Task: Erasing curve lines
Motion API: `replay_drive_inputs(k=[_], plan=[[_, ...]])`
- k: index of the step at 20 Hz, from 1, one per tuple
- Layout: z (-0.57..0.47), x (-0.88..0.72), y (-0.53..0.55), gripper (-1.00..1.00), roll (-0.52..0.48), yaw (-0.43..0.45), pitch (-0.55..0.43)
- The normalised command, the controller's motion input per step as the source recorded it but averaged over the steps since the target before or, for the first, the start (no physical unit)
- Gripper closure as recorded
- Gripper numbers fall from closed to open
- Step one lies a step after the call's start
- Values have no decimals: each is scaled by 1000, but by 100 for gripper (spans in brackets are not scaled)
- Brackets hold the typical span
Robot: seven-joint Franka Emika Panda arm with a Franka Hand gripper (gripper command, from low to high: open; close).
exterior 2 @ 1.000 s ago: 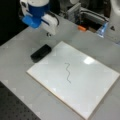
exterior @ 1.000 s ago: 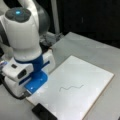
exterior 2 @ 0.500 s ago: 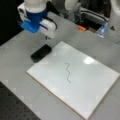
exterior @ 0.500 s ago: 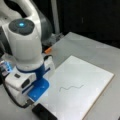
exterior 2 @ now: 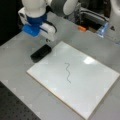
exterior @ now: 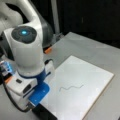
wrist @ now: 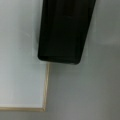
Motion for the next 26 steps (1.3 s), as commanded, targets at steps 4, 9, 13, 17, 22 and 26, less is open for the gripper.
replay_drive_inputs(k=[4, 9, 13, 17, 22, 26], plan=[[-27, 238, -241, -100, 181, -15, 33], [-70, 299, -281, -100, 238, -25, 2], [-14, 281, -255, -100, 260, -45, 25], [6, 285, -203, -100, 265, -56, 91], [4, 304, -181, -100, 267, -58, 82], [-18, 263, -182, -100, 168, -86, -2]])
